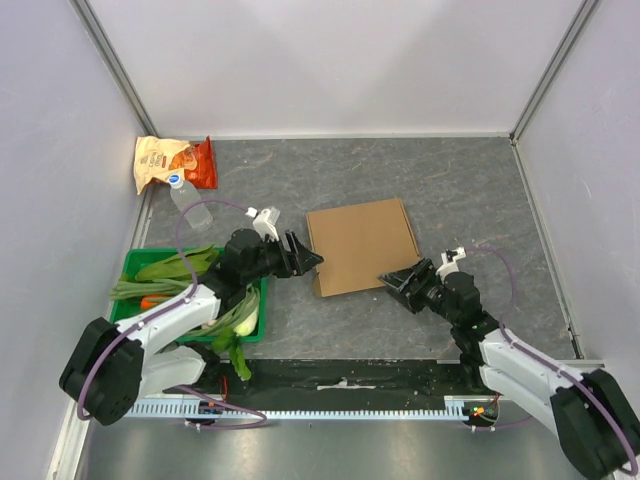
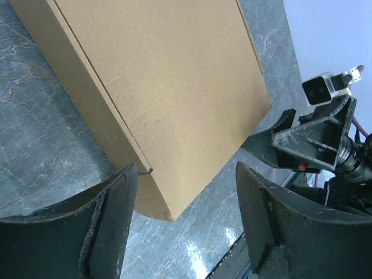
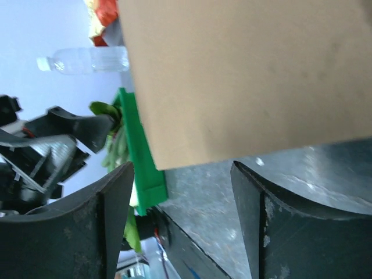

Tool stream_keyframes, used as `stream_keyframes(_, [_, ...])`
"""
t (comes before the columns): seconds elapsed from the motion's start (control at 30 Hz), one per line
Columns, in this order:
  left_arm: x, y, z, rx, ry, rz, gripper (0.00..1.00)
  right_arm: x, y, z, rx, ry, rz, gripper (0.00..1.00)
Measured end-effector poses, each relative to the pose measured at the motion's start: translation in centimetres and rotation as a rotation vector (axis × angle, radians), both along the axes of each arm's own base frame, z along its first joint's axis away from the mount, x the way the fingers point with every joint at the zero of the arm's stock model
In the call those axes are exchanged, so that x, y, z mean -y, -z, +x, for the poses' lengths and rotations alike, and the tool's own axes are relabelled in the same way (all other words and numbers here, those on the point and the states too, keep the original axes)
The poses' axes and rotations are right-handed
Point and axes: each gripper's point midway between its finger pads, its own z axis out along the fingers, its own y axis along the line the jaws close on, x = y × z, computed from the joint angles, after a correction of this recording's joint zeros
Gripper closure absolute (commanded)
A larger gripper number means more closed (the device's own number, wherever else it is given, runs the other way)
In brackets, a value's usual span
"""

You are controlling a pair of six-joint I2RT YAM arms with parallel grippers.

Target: Fold the paper box

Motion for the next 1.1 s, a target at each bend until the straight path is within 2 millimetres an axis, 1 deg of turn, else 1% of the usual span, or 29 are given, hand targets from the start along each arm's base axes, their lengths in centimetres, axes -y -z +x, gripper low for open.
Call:
stream_keyframes(0.07, [-0.1, -0.1, -0.2, 0.009, -0.001, -0.007, 0.26, -0.7, -0.8, 0.8, 0.021, 0.019, 0.041, 0.37])
stream_keyframes(0.1, [-0.2, -0.2, -0.4, 0.013, 0.0, -0.009, 0.26, -0.9, -1.0, 1.1, 0.027, 0.026, 0.053, 0.43])
stream_keyframes(0.13, [-0.3, -0.3, -0.5, 0.017, -0.001, -0.012, 0.26, -1.0, -1.1, 1.3, 0.026, 0.036, 0.064, 0.54])
stream_keyframes(0.2, [-0.4, -0.7, -0.6, 0.028, -0.001, -0.019, 0.26, -1.3, -1.2, 1.6, 0.026, 0.051, 0.083, 0.64])
stream_keyframes(0.23, [-0.4, -0.9, -0.6, 0.035, -0.002, -0.022, 0.26, -1.4, -1.4, 1.8, 0.027, 0.059, 0.095, 0.73])
stream_keyframes(0.3, [-0.6, -1.3, -0.6, 0.045, -0.008, -0.026, 0.26, -1.5, -1.8, 2.0, 0.036, 0.073, 0.112, 0.78])
stream_keyframes(0.4, [-0.8, -1.4, -0.5, 0.052, -0.02, -0.023, 0.26, -1.5, -2.8, 2.3, 0.055, 0.098, 0.14, 0.88])
stream_keyframes(0.43, [-0.8, -1.4, -0.5, 0.053, -0.024, -0.022, 0.26, -1.4, -3.1, 2.4, 0.064, 0.105, 0.147, 0.95])
stream_keyframes(0.5, [-0.9, -1.4, -0.5, 0.051, -0.026, -0.019, 0.25, -1.2, -3.7, 2.6, 0.083, 0.121, 0.161, 1.0])
stream_keyframes(0.53, [-0.9, -1.3, -0.5, 0.051, -0.028, -0.017, 0.25, -1.2, -4.0, 2.6, 0.091, 0.126, 0.168, 1.0])
stream_keyframes(0.6, [-1.0, -1.2, -0.4, 0.051, -0.036, -0.013, 0.21, -1.0, -4.7, 2.8, 0.108, 0.138, 0.182, 1.0])
stream_keyframes(0.63, [-1.1, -1.2, -0.3, 0.051, -0.043, -0.012, 0.16, -1.0, -4.8, 2.8, 0.112, 0.142, 0.185, 1.0])
stream_keyframes(0.77, [-2.0, -0.7, 0.4, 0.031, -0.081, 0.001, 0.16, -0.9, -4.9, 2.8, 0.114, 0.144, 0.183, 1.0])
stream_keyframes(0.83, [-2.8, -0.1, 1.3, 0.003, -0.114, 0.004, 0.16, -0.8, -4.8, 2.8, 0.105, 0.146, 0.175, 0.71])
stream_keyframes(0.87, [-3.2, 0.1, 1.7, -0.012, -0.13, 0.005, 0.16, -0.9, -4.8, 2.7, 0.102, 0.146, 0.174, 0.6])
stream_keyframes(0.9, [-3.4, 0.3, 2.1, -0.024, -0.14, 0.004, 0.16, -0.8, -4.7, 2.7, 0.094, 0.147, 0.17, 0.46])
stream_keyframes(0.93, [-3.7, 0.5, 2.4, -0.036, -0.153, 0.002, 0.16, -0.8, -4.5, 2.6, 0.09, 0.144, 0.16, 0.39])
stream_keyframes(1.0, [-3.9, 0.5, 2.5, -0.049, -0.162, -0.008, 0.16, -0.9, -4.1, 2.3, 0.077, 0.137, 0.148, 0.35])
stream_keyframes(1.1, [-3.3, 0.0, 2.5, -0.048, -0.146, -0.044, 0.17, -0.9, -3.5, 2.2, 0.066, 0.144, 0.137, 0.31])
